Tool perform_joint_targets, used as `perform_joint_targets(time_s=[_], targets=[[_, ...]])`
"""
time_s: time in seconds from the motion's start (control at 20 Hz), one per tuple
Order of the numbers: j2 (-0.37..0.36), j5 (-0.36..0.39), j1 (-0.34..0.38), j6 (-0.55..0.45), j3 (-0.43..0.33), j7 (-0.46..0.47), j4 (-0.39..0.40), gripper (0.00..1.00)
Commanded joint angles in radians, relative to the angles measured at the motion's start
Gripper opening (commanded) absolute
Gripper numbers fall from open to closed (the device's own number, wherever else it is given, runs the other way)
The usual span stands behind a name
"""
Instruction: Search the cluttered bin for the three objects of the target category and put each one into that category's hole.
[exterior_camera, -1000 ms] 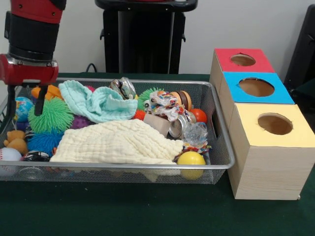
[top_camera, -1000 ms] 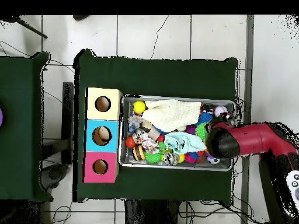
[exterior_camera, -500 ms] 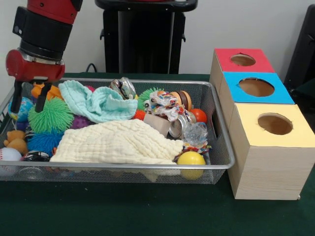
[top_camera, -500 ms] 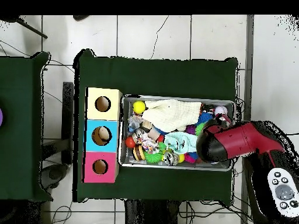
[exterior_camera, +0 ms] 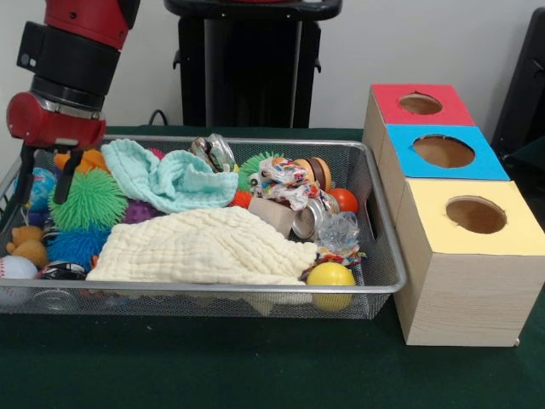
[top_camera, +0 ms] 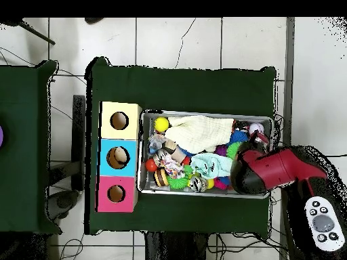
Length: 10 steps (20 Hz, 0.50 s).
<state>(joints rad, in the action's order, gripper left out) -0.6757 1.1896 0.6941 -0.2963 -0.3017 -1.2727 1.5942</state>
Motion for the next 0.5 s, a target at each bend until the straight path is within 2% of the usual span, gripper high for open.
perform_joint_targets(time_s=[0.05, 0.25, 0.5], targets=[[0.104, 0.036, -0.018, 0.116, 0.086, -0.209, -0.074, 1.0], [0.158, -0.007, -0.007, 0.177, 0.105, -0.216, -0.109, 1.0], [0.187, -0.055, 0.018, 0.158, 0.098, -0.177, -0.103, 1.0]])
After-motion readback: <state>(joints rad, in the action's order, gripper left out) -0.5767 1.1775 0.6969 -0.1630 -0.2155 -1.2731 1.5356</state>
